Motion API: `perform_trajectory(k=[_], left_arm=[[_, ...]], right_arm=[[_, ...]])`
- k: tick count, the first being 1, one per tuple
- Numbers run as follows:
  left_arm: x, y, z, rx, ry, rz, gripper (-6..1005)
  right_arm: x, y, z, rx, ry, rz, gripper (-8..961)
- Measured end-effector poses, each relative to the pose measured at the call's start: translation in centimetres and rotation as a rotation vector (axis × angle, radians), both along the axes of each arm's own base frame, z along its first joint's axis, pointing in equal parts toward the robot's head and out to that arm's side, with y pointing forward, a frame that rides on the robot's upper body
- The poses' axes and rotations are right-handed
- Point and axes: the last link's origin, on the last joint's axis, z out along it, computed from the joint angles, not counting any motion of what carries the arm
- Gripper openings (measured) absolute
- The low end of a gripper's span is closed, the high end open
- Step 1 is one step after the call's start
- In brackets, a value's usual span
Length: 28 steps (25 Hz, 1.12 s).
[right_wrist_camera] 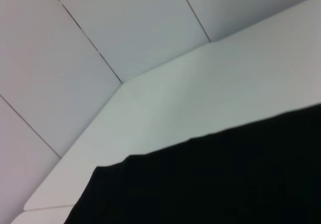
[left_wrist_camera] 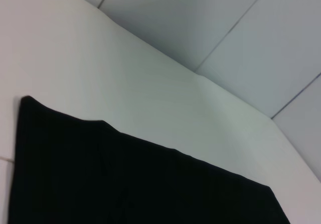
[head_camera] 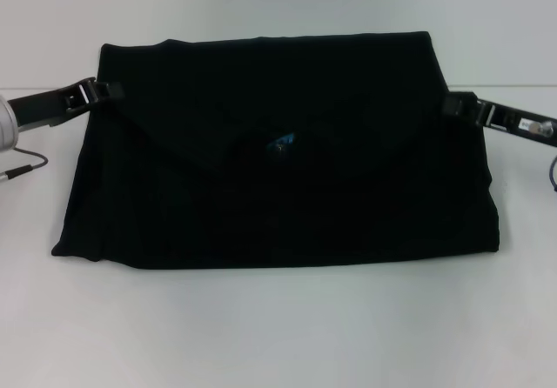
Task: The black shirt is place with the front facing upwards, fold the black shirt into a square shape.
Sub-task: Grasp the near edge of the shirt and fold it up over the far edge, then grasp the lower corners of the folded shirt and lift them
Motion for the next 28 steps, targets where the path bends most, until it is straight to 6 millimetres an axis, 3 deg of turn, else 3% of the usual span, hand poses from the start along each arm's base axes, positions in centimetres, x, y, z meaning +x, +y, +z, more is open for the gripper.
perform_trajectory(k=[6, 15, 20, 24, 28], left_arm=[[-0.2, 0.6, -0.2, 0.031, 0.032, 0.032, 47], [-0.2, 1.1, -2.9, 0.062, 0.11, 0.092, 55], [0.2, 1.1, -3.8, 0.078, 0.108, 0.088, 64], [-0.3, 0.8, -3.6, 0.069, 0.08, 0.109, 214], [-1.7, -0.2, -3.0, 0.061, 0.054, 0.145, 382]], right_arm=[[-0.8, 1.1, -0.1, 0.02, -0.031, 0.001, 113], [-1.2, 1.9, -3.1, 0.003, -0.199, -0.016, 167], [-1.5, 2.1, -3.6, 0.003, -0.227, -0.009, 197], [-0.8, 1.8, -3.2, 0.009, -0.205, -0.025, 221], [0.1, 0.5, -1.4, 0.03, -0.08, -0.009, 245]])
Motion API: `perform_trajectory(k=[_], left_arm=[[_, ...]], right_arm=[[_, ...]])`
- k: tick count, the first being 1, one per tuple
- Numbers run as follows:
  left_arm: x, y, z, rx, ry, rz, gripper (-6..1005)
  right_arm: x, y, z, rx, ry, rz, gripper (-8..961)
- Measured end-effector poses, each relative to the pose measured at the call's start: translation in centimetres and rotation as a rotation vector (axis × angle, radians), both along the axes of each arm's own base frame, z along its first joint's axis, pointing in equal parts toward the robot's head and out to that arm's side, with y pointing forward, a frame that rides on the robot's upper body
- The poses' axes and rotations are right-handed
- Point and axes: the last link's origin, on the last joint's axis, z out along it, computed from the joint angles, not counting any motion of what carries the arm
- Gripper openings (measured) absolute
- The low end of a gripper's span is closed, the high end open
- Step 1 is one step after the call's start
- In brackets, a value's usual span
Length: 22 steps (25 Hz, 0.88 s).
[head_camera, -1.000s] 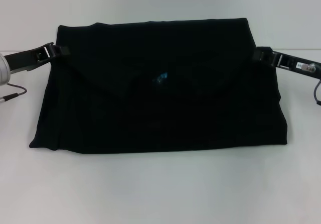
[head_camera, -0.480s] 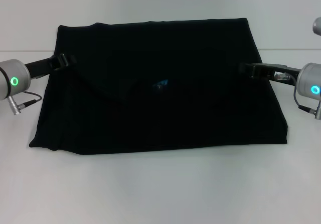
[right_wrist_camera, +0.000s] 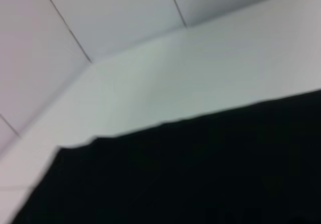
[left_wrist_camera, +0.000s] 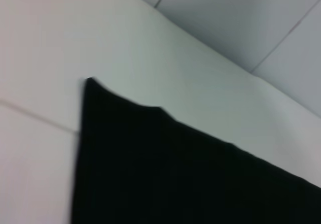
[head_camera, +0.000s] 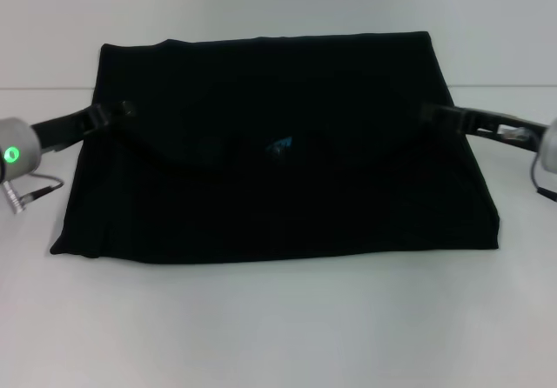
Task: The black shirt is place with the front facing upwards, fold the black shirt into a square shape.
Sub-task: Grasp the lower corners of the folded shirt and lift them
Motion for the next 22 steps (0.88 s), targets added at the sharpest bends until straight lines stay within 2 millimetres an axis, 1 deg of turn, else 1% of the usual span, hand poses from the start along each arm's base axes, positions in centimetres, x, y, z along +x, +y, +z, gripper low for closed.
perform_trajectory(k=[1, 3, 6, 8, 10, 13, 14, 16, 17, 18, 19, 20, 21, 22], left_arm=[[-0.4, -0.3, 0.1, 0.0, -0.005, 0.01, 426], [-0.9, -0.7, 0.2, -0.003, -0.013, 0.021, 505], [-1.8, -1.8, 0.8, -0.03, -0.047, 0.028, 611], [-2.0, -2.6, 1.5, -0.066, -0.082, 0.008, 681], [-2.2, -3.3, 2.3, -0.107, -0.118, -0.009, 766], [-2.2, -4.7, 3.9, -0.198, -0.164, -0.042, 893], [-2.2, -5.1, 4.4, -0.225, -0.164, -0.051, 892], [-2.3, -5.6, 5.1, -0.267, -0.143, -0.055, 890], [-2.5, -5.7, 5.4, -0.284, -0.123, -0.054, 889], [-2.6, -5.9, 5.6, -0.302, -0.097, -0.052, 889], [-2.8, -6.0, 5.7, -0.315, -0.078, -0.05, 888], [-2.8, -6.1, 5.7, -0.329, -0.062, -0.05, 887], [-2.9, -6.3, 5.7, -0.345, -0.042, -0.055, 886], [-2.9, -6.3, 5.8, -0.352, -0.029, -0.062, 887]], right_arm=[[0.0, 0.0, 0.0, 0.0, 0.0, 0.0, 314], [0.5, -0.7, 0.9, 0.017, 0.055, 0.01, 452], [1.2, -1.7, 1.8, 0.017, 0.106, 0.02, 603], [1.5, -2.6, 2.2, -0.005, 0.128, 0.046, 703], [1.5, -3.7, 2.2, -0.041, 0.119, 0.117, 775], [1.3, -6.0, 1.4, -0.113, 0.039, 0.297, 884], [1.4, -6.8, 0.9, -0.131, 0.013, 0.35, 920], [1.5, -7.9, 0.0, -0.151, -0.022, 0.413, 928], [1.6, -9.0, -1.2, -0.167, -0.052, 0.462, 932], [1.6, -9.0, -1.2, -0.167, -0.052, 0.462, 936], [1.6, -9.3, -1.7, -0.174, -0.064, 0.482, 940], [1.6, -10.0, -2.6, -0.188, -0.076, 0.505, 939], [1.6, -10.0, -2.6, -0.188, -0.076, 0.505, 938], [1.6, -10.3, -3.0, -0.197, -0.083, 0.514, 937]])
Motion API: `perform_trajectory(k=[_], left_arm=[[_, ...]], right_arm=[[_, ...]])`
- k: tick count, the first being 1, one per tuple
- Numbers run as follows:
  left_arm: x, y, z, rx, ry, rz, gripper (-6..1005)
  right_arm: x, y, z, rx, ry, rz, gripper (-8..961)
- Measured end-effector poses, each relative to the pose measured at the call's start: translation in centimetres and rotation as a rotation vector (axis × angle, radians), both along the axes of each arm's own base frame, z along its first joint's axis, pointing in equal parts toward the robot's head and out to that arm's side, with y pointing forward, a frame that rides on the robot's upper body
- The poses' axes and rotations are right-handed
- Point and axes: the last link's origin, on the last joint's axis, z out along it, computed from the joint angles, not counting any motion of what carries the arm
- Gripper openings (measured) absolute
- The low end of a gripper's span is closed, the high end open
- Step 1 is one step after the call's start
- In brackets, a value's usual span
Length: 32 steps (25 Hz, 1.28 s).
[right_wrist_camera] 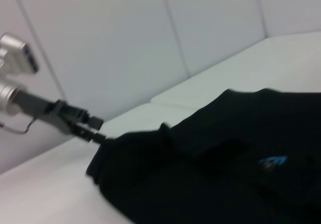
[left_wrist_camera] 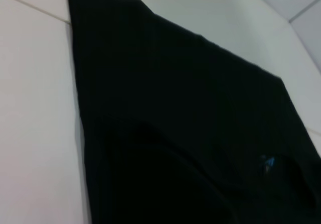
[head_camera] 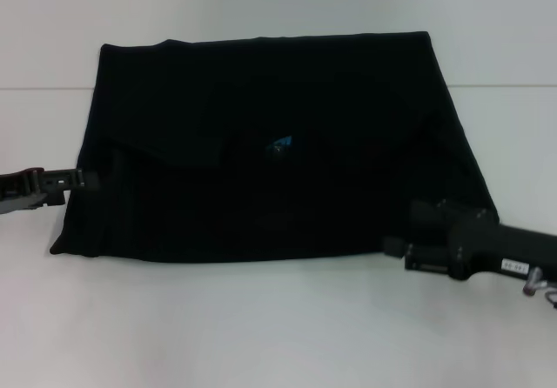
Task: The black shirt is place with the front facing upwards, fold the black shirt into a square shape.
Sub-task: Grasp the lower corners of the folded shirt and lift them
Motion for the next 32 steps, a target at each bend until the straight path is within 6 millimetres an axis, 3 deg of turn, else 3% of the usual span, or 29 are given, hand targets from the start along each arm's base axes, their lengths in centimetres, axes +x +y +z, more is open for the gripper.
perform_trajectory(k=[6, 32], left_arm=[[-0.3, -0.2, 0.2, 0.01, 0.075, -0.076, 885], [-0.6, -2.1, -3.3, -0.083, 0.153, -0.229, 765]], right_arm=[[0.0, -0.8, -1.3, -0.036, -0.014, 0.017, 931], [-0.1, -1.0, -1.5, -0.052, 0.002, 0.005, 904]])
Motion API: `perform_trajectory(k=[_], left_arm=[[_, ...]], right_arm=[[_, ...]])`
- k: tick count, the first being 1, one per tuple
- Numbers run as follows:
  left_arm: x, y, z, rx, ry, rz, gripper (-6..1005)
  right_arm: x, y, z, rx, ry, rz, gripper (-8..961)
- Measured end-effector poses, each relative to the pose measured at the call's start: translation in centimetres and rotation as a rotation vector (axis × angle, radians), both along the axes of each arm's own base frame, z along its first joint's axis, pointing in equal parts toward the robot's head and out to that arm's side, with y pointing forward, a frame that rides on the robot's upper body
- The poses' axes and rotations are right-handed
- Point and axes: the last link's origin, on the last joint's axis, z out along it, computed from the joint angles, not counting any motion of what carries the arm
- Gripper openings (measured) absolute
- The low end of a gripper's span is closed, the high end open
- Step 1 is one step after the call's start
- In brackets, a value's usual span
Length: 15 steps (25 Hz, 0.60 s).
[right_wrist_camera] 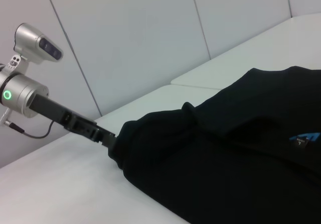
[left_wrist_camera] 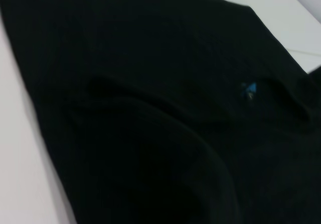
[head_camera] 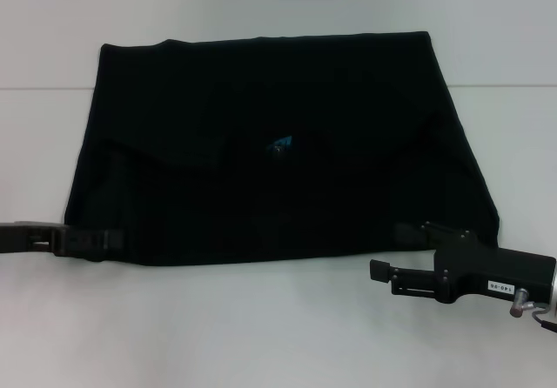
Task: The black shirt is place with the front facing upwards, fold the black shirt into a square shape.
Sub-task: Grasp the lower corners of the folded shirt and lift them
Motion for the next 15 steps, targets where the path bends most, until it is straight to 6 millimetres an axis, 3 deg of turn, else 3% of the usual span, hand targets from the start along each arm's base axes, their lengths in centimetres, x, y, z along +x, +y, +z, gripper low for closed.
perform_trajectory(k=[8, 13, 15], left_arm=[[0.28, -0.07, 0.0, -0.024, 0.003, -0.016, 728], [0.39, 0.03, -0.02, -0.03, 0.006, -0.021, 488], [0.41, 0.03, -0.07, -0.031, 0.005, -0.021, 444]], right_arm=[[0.12, 0.02, 0.16, 0.004, 0.01, -0.018, 896], [0.17, 0.03, 0.24, 0.004, 0.012, -0.024, 891], [0.18, 0.05, 0.27, 0.005, 0.013, -0.025, 888]])
